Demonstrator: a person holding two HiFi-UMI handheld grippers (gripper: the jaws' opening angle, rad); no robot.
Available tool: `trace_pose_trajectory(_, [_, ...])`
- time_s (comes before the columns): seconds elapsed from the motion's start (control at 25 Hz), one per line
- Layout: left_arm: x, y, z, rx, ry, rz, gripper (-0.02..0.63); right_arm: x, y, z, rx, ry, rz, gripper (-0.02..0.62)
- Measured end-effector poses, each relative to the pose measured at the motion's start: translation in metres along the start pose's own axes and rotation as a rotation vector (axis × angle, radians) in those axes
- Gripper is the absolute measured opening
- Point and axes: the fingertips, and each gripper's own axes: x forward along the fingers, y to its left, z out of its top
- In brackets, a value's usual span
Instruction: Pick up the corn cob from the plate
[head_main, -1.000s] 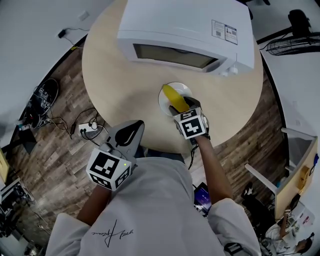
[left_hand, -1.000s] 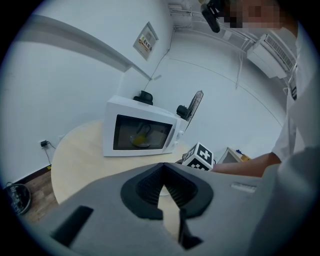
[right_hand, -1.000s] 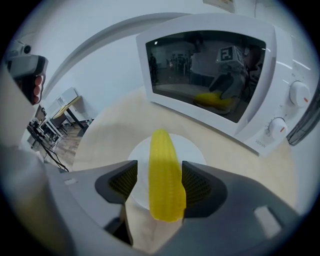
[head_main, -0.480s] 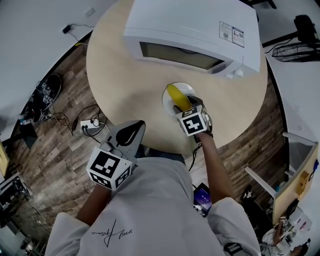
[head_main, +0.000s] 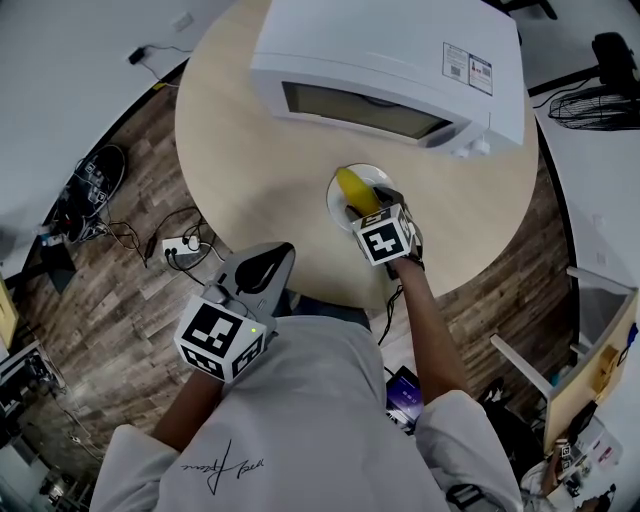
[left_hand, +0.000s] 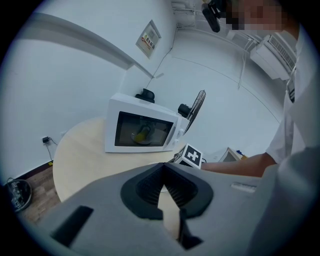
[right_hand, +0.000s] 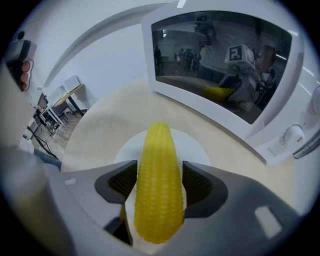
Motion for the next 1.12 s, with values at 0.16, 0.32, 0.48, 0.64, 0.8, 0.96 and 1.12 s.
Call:
trace_pose_trajectory(0.16, [-0.002, 0.002, -0.001, -0.003, -0.001, 0.006, -0.008, 0.005, 0.002, 0.002, -0.013, 0.006, 0.006, 0.295])
trace_pose_trajectory(0.32, [-0.003, 0.004, -0.001, -0.011, -0.002, 0.014, -0.008, 0.007, 0.002, 0.002, -0.007, 0.005, 0.020, 0.295])
trace_pose_trajectory(0.48, [-0.003, 0.006, -0.003, -0.017, -0.002, 0.014, -0.008, 0.008, 0.002, 0.002, -0.006, 0.005, 0.024, 0.293])
trace_pose_trajectory(0.64, [-0.004, 0.006, -0.002, -0.014, -0.006, 0.011, -0.008, 0.007, 0.002, 0.002, 0.012, 0.017, 0.018, 0.282])
trace_pose_trajectory(0.8, [-0.007, 0.008, 0.001, -0.014, -0.014, 0.014, -0.008, 0.007, 0.002, 0.002, 0.033, 0.028, 0.005, 0.272])
trace_pose_trajectory(0.96, [-0.010, 0.010, 0.000, -0.013, -0.016, 0.018, -0.008, 0.007, 0.001, 0.001, 0.053, 0.034, -0.004, 0.270])
trace_pose_trajectory(1.12, [-0.014, 0.009, 0.000, -0.006, -0.019, 0.012, -0.008, 0.006, 0.003, 0.000, 0.085, 0.040, -0.007, 0.268])
